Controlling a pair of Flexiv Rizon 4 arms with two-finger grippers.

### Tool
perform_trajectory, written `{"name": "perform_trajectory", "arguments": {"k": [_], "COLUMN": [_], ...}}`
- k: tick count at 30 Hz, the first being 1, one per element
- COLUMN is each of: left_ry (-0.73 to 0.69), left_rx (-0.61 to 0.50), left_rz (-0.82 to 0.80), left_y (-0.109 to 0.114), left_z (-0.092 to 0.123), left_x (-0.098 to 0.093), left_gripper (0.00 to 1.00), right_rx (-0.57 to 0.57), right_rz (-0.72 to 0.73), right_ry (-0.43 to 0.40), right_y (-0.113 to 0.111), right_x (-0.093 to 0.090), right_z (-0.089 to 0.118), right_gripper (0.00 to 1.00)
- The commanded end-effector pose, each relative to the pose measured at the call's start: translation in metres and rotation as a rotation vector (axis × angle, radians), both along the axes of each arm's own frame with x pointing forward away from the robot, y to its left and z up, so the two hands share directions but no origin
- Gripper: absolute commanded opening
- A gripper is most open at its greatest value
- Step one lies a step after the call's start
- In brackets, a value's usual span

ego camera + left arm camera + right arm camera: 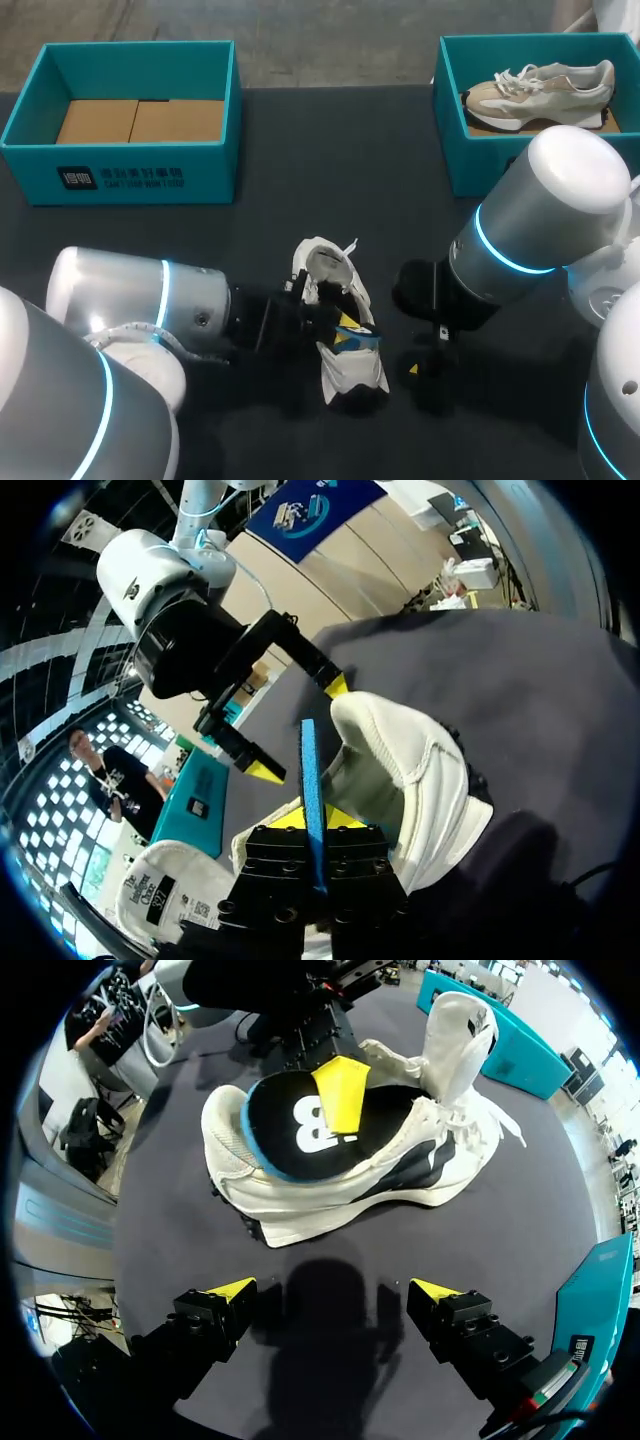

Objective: Take the shoe out of the shoebox, open the shoe tongue, remove and reinsert the insole, then place the shoe into the shoebox

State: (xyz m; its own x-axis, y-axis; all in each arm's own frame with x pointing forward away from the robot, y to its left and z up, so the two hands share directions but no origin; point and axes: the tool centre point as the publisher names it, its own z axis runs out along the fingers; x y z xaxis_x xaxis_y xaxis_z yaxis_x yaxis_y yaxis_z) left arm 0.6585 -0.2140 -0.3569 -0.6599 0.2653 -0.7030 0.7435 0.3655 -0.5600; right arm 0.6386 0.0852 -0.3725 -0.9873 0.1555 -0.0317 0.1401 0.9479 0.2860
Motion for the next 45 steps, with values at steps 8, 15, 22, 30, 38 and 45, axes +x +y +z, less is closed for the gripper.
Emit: {"name": "perform_trajectory", "arguments": {"k": [8, 15, 22, 30, 38, 45], "left_ry": [0.098, 0.153, 0.193, 0.227, 0.267, 0.286], "left_rx": [-0.069, -0.125, -0.166, -0.159, -0.108, -0.042], "left_rz": [-0.051, -0.075, -0.103, -0.140, -0.167, -0.193], "left_y": [-0.007, -0.001, 0.002, 0.005, 0.015, 0.025], "left_z": [0.004, 0.016, 0.031, 0.042, 0.052, 0.065], "left_x": [-0.012, -0.021, -0.028, -0.033, -0.030, -0.024], "left_gripper": [0.07, 0.36, 0.36, 0.39, 0.39, 0.39], "right_rx": [0.001, 0.001, 0.001, 0.001, 0.001, 0.001], "right_rz": [-0.001, -0.001, -0.001, -0.001, -0.001, -0.001], "right_ry": [-0.002, -0.002, -0.002, -0.002, -0.002, -0.002], "right_y": [0.000, 0.000, 0.000, 0.000, 0.000, 0.000], "right_x": [-0.001, -0.001, -0.001, -0.001, -0.001, -0.001], "right_z": [-0.002, -0.002, -0.002, -0.002, -0.002, -0.002], "right_gripper": [1.00, 1.00, 1.00, 1.00, 1.00, 1.00]}}
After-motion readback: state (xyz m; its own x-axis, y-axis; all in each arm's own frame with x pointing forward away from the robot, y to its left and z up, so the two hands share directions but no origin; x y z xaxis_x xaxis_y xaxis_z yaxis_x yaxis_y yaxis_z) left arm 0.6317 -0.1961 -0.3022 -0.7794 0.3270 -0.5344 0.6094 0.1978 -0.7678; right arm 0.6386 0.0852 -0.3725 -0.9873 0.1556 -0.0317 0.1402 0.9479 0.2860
